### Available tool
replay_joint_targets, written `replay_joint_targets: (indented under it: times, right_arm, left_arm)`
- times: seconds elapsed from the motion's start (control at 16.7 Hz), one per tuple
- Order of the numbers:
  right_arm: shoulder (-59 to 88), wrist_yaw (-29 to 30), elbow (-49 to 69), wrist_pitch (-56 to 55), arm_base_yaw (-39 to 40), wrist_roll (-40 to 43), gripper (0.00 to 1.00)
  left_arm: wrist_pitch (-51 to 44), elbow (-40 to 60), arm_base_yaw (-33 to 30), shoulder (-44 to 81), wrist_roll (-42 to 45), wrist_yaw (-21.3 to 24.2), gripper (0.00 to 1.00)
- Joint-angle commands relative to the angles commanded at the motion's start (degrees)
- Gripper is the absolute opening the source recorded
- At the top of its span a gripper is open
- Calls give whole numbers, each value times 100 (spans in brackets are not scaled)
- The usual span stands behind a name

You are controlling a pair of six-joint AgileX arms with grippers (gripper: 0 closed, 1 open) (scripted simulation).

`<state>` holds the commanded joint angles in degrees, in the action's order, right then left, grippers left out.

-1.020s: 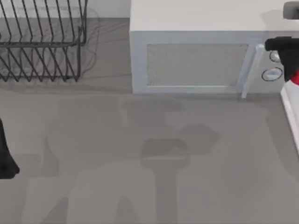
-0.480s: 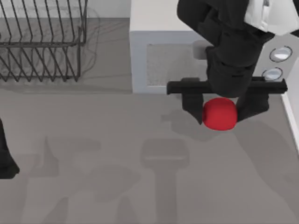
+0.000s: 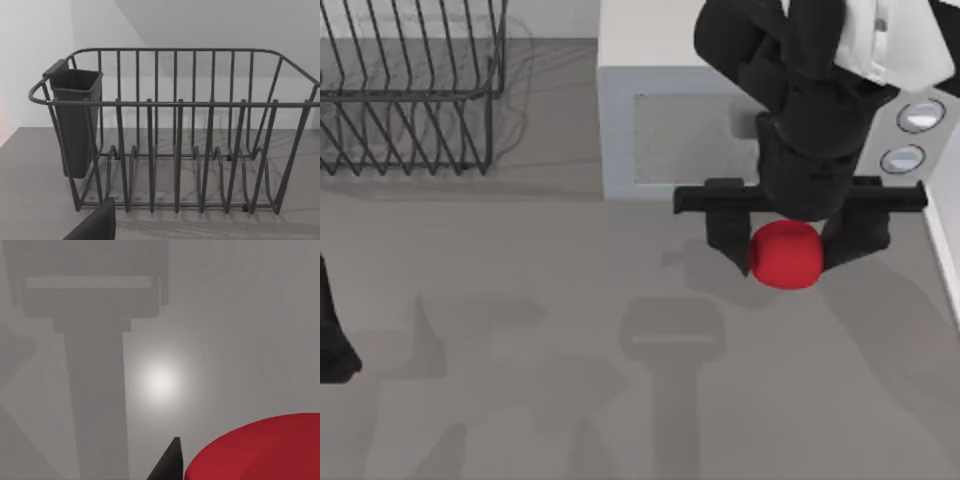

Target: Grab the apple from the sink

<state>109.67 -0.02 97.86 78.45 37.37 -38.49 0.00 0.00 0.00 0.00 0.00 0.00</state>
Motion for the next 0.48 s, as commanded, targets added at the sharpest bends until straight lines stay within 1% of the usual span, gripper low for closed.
replay_joint_targets:
  times: [0.12, 0.36, 0.48]
  right_arm:
    - [51, 2, -402, -448, 6, -2, 0]
    - [190, 6, -1406, -1698, 27, -13, 0]
    - [252, 8, -1759, -2063, 37, -20, 0]
  left_arm:
    - [0, 0, 0, 0, 0, 0, 100]
    - [0, 0, 0, 0, 0, 0, 100]
    - [0, 0, 0, 0, 0, 0, 100]
